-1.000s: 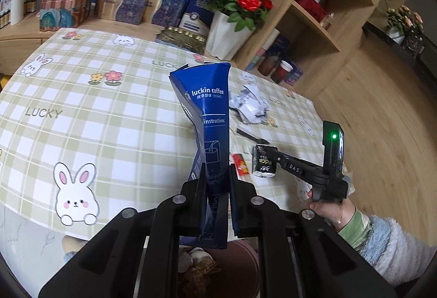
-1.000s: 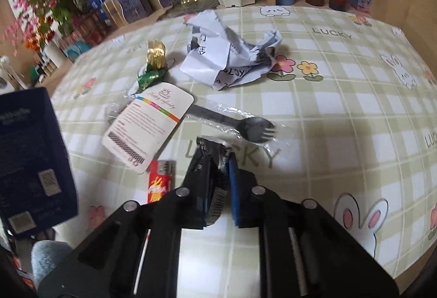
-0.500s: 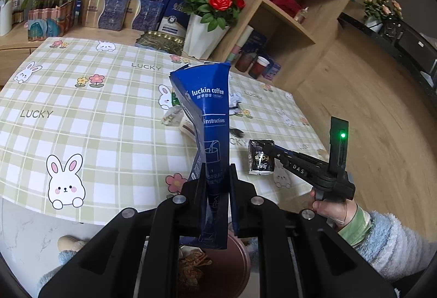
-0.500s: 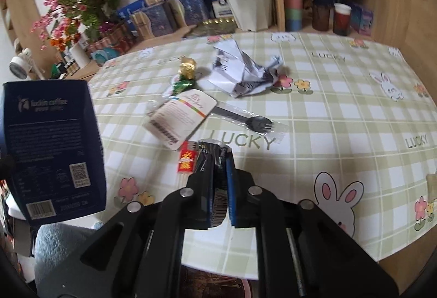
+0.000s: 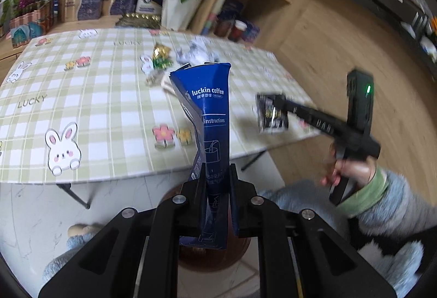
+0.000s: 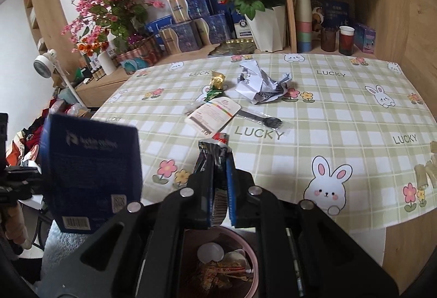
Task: Collect trash
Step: 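Grasp the black Dove chocolate packet with the right gripper while the left holds the box, then lower the coffee box and chocolate packet into the brown bin and open both grippers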
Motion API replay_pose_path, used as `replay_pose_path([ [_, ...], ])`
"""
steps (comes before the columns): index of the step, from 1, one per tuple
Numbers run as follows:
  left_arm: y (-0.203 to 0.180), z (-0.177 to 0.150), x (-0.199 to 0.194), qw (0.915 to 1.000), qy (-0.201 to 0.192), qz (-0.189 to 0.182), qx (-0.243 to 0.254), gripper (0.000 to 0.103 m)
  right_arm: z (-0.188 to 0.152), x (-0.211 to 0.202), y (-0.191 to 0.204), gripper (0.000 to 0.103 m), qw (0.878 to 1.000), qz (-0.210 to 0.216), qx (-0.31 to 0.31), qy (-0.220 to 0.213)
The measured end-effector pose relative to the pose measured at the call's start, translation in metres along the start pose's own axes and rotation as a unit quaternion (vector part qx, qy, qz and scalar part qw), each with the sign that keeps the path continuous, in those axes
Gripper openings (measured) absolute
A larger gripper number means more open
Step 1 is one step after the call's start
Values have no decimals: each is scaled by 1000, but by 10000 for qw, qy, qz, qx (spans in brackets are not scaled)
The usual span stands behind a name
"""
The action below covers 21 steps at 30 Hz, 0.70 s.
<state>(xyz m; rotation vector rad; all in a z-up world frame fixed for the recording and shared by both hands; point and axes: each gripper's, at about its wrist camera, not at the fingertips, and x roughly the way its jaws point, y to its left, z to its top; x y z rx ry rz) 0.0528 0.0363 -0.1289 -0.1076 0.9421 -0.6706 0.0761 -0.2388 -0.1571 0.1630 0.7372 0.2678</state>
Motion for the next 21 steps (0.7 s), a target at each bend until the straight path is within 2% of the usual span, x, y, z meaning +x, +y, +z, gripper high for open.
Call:
replay_pose_path([
  [8, -17, -49, 42, 9938, 993, -82, 498, 14, -15, -8, 3, 12, 10000, 41, 25, 2],
  [15, -19, -61, 79, 9846, 1594, -32, 723, 14, -21, -4, -5, 12, 9998, 60, 159, 72],
  [21, -11, -77, 129, 9722, 2234, 26, 703, 14, -27, 0, -12, 12, 9996, 41, 259, 131],
])
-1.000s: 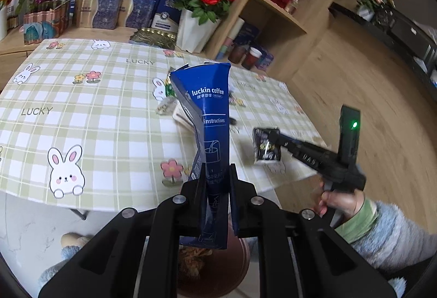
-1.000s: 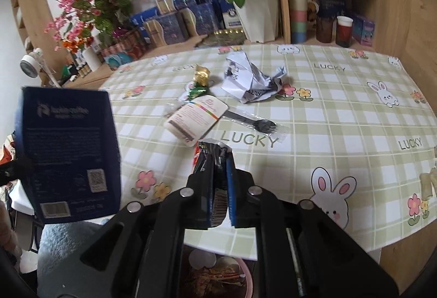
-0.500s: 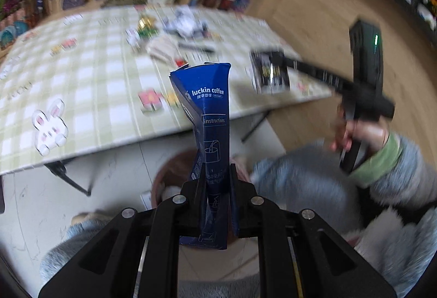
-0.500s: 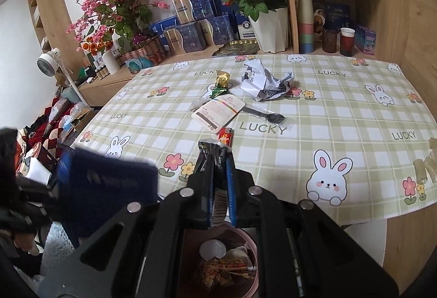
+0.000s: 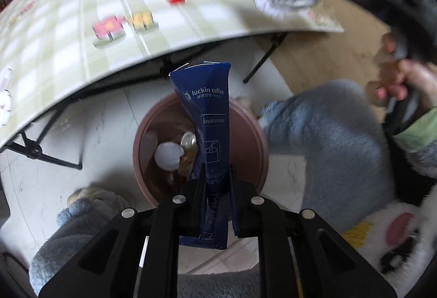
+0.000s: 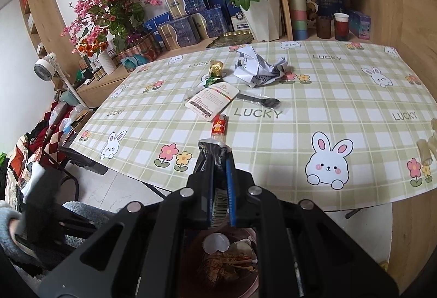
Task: Collect trash
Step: 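Lower the coffee box and chocolate packet into the brown bin and open both grippers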
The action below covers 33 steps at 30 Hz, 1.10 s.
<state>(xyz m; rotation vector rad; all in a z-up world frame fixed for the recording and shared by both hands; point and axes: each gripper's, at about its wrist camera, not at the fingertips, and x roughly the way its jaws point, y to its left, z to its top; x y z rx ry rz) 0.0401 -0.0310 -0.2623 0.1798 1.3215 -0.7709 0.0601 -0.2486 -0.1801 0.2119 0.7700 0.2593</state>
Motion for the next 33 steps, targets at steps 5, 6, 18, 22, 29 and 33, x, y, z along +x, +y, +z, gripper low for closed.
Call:
replay_pose_path([
  [5, 12, 6, 38, 9994, 249, -17, -249, 14, -3, 2, -6, 12, 10000, -14, 94, 23],
  [6, 14, 7, 43, 9993, 248, -33, -275, 15, -4, 3, -7, 12, 9999, -13, 112, 38],
  [18, 34, 20, -36, 9795, -1721, 438, -946, 88, -19, 9, -10, 12, 9995, 45, 223, 222],
  [22, 48, 14, -80, 9565, -2473, 857, -1285, 94, -31, 15, -7, 12, 9988, 92, 193, 448],
  [29, 55, 9, -120, 9244, -3142, 1533, -1523, 97, -58, 37, 7, 12, 9938, 172, -28, 1095],
  [33, 60, 0, -129, 9142, -3297, 1709, -1620, 97, -78, 55, 13, 12, 9876, 165, -120, 1558],
])
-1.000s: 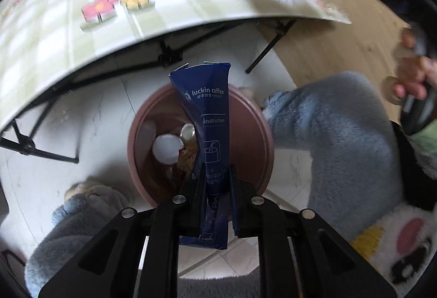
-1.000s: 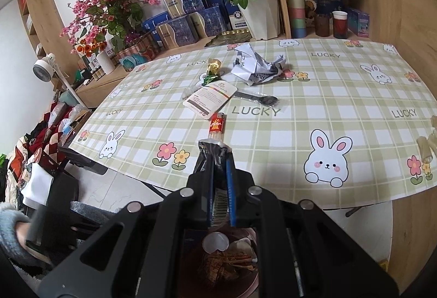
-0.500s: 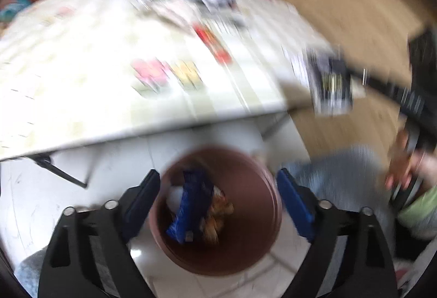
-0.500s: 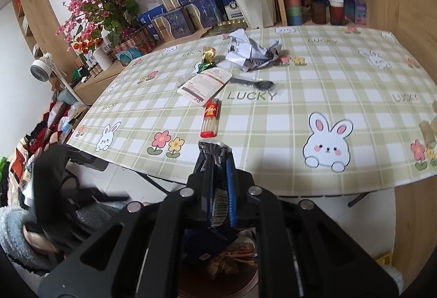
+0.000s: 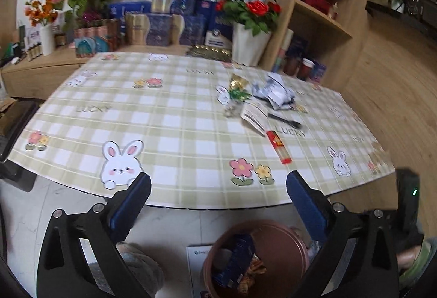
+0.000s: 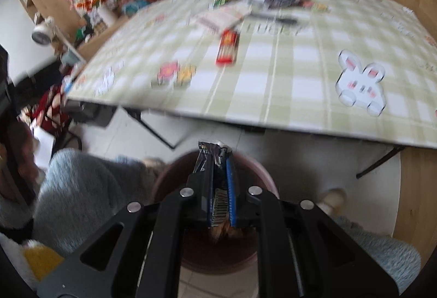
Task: Collect trash
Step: 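Lower the coffee box and chocolate packet into the brown bin and open both grippers, then grasp the crumpled white paper with the right gripper while the left grasps the gold candy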
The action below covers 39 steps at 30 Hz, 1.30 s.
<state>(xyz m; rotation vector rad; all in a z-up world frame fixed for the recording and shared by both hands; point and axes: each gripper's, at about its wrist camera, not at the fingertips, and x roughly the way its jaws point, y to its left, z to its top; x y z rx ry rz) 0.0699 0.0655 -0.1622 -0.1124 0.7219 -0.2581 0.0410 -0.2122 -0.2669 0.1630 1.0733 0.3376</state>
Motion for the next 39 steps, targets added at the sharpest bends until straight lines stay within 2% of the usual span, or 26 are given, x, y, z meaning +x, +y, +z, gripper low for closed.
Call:
replay_pose_path([
  [7, 4, 1, -7, 9994, -216, 225, 115, 97, -15, 32, 9, 12, 9978, -58, -142, 645],
  [12, 7, 3, -7, 9995, -270, 185, -2, 97, -22, 44, 15, 12, 9958, -115, -233, 876],
  [20, 5, 3, -10, 9990, -351, 246, 122, 97, -27, 55, 20, 14, 9929, -165, -406, 1104],
  [22, 6, 4, -10, 9990, -362, 249, 113, 97, -27, 56, 21, 19, 9926, -204, -435, 1119],
  [23, 6, 4, -10, 9989, -369, 249, 115, 97, -27, 55, 21, 27, 9926, -216, -451, 1106],
  [26, 6, 4, -9, 9988, -373, 273, 140, 97, -26, 55, 22, 30, 9925, -254, -501, 1090],
  [28, 6, 5, -9, 9987, -392, 301, 150, 97, -23, 52, 22, 41, 9930, -313, -520, 1018],
  [30, 7, 5, -9, 9986, -409, 314, 156, 97, -19, 46, 22, 70, 9940, -383, -529, 875],
  [32, 8, 5, -9, 9985, -414, 332, 151, 97, -13, 39, 22, 73, 9951, -393, -563, 705],
  [35, 10, 6, -8, 9985, -420, 342, 114, 97, -3, 29, 23, 89, 9959, -481, -588, 490],
  [39, 12, 7, -6, 9983, -436, 361, 117, 97, 13, 11, 23, 97, 9954, -661, -683, 114],
])
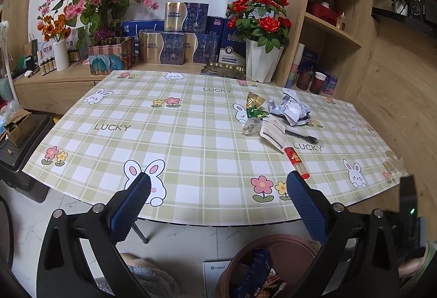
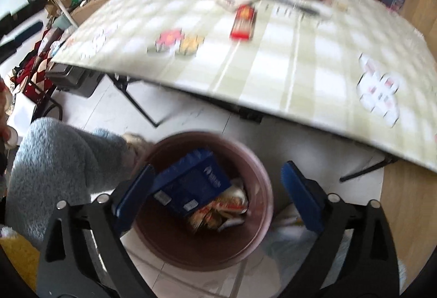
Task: Collect trash
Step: 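Grasp the crumpled white paper with the right gripper while the left grasps the gold candy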
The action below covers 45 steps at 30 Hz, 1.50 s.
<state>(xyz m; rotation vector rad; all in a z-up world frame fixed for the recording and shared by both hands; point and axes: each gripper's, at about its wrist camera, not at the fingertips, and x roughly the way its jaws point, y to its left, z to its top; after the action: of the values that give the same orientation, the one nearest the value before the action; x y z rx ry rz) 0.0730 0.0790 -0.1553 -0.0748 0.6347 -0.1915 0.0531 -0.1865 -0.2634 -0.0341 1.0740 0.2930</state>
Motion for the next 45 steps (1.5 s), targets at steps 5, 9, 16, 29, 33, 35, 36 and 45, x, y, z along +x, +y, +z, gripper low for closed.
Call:
replay_pose_path([
  [5, 1, 2, 4, 10000, -25, 36, 41, 97, 22, -15, -9, 97, 9990, -263, -127, -324],
  [9, 2, 7, 8, 10000, -52, 6, 42, 97, 39, -21, -17, 97, 9977, -462, -207, -456],
  [16, 1, 19, 16, 9997, -195, 83, 138, 97, 67, -28, -30, 97, 9965, -515, -108, -643],
  [29, -7, 39, 46, 9991, -283, -231, 215, 97, 102, -24, -52, 97, 9964, -435, -116, -713],
  [33, -9, 43, 57, 9989, -292, -247, 272, 97, 112, -20, -59, 97, 9959, -432, -65, -791],
  [35, -10, 45, 64, 9988, -288, -266, 283, 97, 117, -16, -63, 97, 9961, -384, -34, -795],
  [36, -10, 46, 67, 9988, -295, -271, 289, 97, 119, -14, -65, 97, 9960, -367, -15, -812],
  [45, -12, 56, 97, 9987, -234, -303, 343, 97, 140, -1, -86, 97, 9943, -301, 263, -991],
])
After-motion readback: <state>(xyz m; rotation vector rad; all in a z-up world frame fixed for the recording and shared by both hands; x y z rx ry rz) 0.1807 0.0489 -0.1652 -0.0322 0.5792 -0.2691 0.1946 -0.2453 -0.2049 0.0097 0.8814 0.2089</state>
